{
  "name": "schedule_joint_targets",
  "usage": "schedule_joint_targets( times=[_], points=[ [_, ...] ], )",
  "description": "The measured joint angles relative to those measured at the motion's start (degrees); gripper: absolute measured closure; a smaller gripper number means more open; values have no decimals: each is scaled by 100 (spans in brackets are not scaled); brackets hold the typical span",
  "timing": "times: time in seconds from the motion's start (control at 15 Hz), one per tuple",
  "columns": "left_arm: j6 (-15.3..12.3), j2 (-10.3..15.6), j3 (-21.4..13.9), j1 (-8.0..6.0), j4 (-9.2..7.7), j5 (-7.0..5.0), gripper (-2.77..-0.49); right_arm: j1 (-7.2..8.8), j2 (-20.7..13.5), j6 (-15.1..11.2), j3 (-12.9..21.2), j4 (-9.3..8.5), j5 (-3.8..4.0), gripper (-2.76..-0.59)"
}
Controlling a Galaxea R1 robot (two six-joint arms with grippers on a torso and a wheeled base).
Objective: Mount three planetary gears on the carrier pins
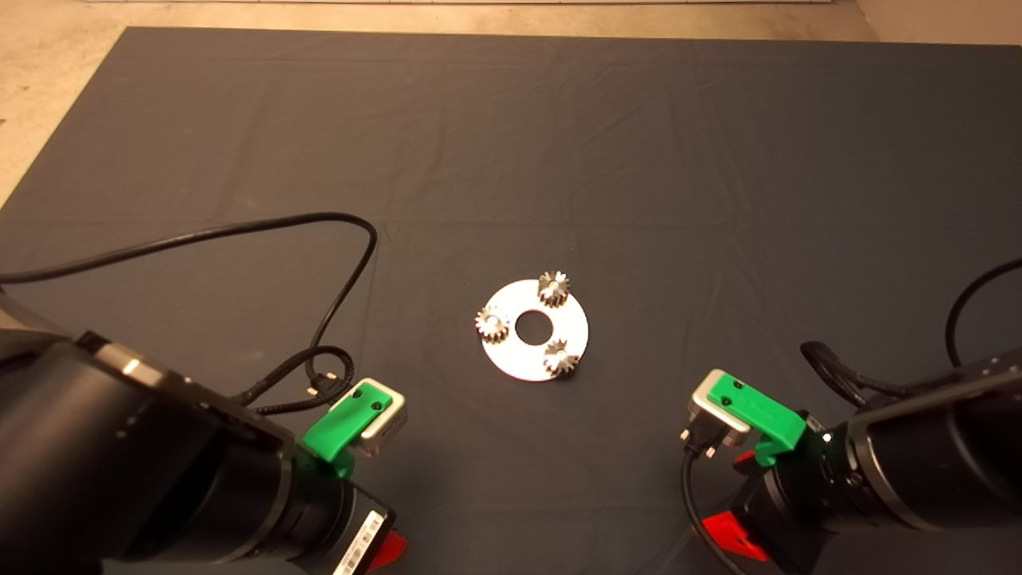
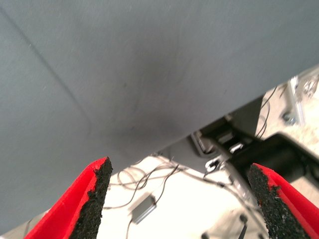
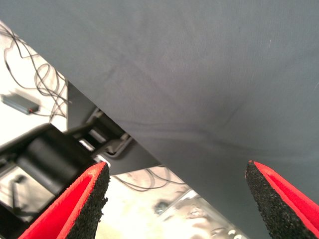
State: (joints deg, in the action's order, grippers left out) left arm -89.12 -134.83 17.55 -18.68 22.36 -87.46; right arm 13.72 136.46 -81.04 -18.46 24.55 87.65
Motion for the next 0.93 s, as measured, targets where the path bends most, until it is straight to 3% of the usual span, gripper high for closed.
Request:
schedule_joint_targets(
  times=[0.13,0.27,0.4,0.6,0.73,0.93],
  points=[
    [-76,-7,-11,346,474,0,-191,-189,-67,-67,0,245,2,-202],
    [-197,-50,-47,800,726,0,-191,-526,-181,-116,0,575,5,-202],
    [-308,-150,-83,912,946,-2,-191,-966,-313,-186,1,1126,5,-202],
    [-432,-309,-85,1013,1198,6,-191,-1298,-427,-305,2,1767,5,-202],
    [-503,-326,-85,1061,1368,-5,-191,-1507,-500,-333,1,2011,2,-202],
    [-564,-409,-85,1190,1719,5,-191,-1622,-636,-350,2,2218,16,-202]
  ],
)
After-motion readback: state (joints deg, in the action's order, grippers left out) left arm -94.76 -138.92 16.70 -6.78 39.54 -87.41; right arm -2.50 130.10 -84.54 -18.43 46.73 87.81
